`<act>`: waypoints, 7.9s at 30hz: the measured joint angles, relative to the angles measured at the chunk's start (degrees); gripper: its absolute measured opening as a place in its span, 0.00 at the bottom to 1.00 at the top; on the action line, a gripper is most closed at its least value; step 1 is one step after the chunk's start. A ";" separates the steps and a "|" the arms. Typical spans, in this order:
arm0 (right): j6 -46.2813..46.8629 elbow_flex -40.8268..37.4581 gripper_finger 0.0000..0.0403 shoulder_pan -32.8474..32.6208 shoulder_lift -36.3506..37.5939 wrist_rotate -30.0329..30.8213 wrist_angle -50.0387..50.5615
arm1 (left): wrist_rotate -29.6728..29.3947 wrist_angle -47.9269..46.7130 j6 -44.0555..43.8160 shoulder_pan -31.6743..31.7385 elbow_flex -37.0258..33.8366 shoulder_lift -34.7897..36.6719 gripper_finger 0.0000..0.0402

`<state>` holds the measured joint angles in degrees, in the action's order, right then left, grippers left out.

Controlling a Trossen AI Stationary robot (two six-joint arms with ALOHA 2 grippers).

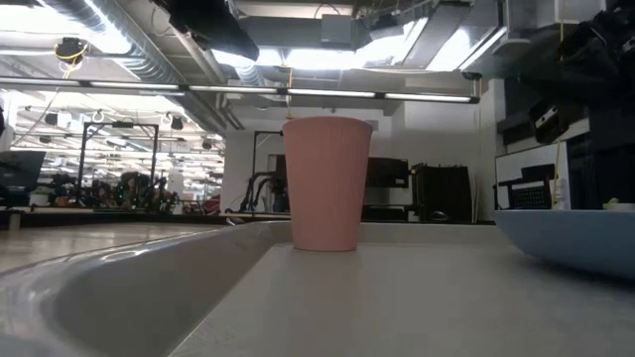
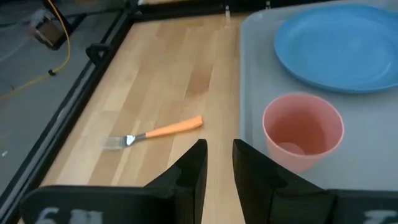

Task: Pick and place plate/cup/fork/spoon on tray
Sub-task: Put the black spoon on the gray tray to the bottom of the pink cup

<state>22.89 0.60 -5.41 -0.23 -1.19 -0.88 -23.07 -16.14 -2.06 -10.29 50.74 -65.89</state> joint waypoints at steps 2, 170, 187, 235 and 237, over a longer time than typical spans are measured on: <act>5.54 0.02 0.01 0.00 0.00 0.00 0.01 | 0.01 1.64 0.97 0.34 0.00 0.00 0.17; 8.34 0.04 0.01 0.00 -0.20 -0.42 -0.05 | 15.12 -20.70 21.84 43.76 2.36 -27.67 0.17; 8.55 0.04 0.01 -0.01 -0.20 -0.44 -0.05 | 15.54 -16.42 21.92 44.68 1.00 -31.89 0.17; 5.39 0.04 0.01 -0.02 -0.20 -0.46 -0.05 | 19.61 -29.15 -18.81 30.52 11.44 -23.65 0.00; 5.43 0.04 0.01 -0.02 -0.19 -0.46 -0.05 | 19.65 -29.89 -23.55 27.50 12.96 -23.74 0.00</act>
<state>28.32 0.64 -5.43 -0.42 -1.65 -0.93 -3.42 -46.03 -25.61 17.21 63.71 -89.62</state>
